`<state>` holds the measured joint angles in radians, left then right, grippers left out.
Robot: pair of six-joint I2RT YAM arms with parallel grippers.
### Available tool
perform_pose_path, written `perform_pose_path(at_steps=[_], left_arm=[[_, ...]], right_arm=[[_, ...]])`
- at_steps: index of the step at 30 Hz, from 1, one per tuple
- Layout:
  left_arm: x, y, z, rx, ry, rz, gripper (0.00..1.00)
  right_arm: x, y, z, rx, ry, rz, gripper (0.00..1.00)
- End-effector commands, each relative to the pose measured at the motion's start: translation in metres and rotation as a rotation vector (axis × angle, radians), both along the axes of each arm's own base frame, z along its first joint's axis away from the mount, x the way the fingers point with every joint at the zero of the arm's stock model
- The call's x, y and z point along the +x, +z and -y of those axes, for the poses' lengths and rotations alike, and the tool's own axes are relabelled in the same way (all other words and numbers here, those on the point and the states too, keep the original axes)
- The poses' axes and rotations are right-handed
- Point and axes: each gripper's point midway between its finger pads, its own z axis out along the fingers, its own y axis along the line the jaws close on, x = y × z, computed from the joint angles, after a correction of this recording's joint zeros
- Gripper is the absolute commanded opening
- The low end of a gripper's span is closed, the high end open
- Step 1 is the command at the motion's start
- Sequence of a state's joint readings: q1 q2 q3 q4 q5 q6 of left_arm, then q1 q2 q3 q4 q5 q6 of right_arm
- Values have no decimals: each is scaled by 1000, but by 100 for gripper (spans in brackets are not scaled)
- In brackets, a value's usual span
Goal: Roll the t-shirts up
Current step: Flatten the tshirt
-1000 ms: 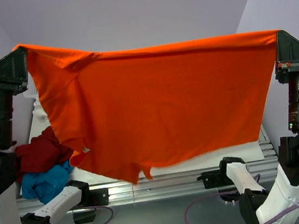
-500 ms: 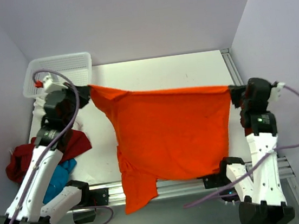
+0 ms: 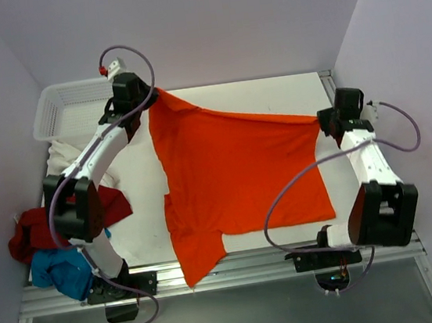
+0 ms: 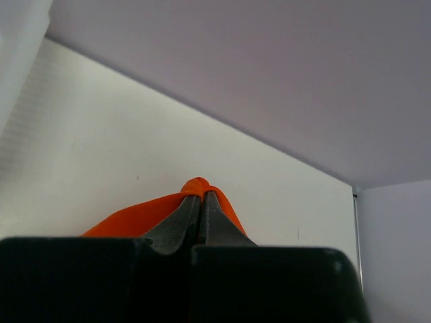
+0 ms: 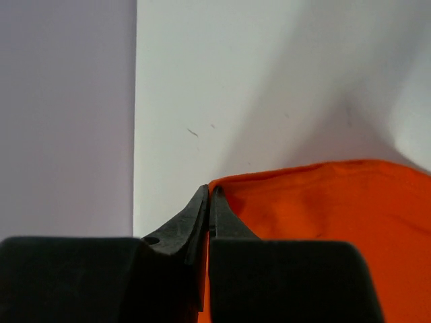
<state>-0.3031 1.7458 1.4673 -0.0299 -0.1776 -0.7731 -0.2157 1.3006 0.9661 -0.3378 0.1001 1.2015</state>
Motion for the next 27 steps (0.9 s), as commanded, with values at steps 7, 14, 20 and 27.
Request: perform_pose_path(at_steps=[7, 14, 20, 27], left_arm=[[110, 4, 16, -82, -33, 119, 25], [146, -11, 30, -136, -152, 49, 99], [107, 42, 17, -90, -164, 80, 100], [38, 57, 1, -57, -147, -61, 99]], right_arm=[[146, 15, 21, -30, 69, 114, 30], [202, 18, 28, -71, 164, 68, 83], [142, 36, 8, -54, 222, 6, 71], [21, -18, -18, 18, 232, -228, 61]])
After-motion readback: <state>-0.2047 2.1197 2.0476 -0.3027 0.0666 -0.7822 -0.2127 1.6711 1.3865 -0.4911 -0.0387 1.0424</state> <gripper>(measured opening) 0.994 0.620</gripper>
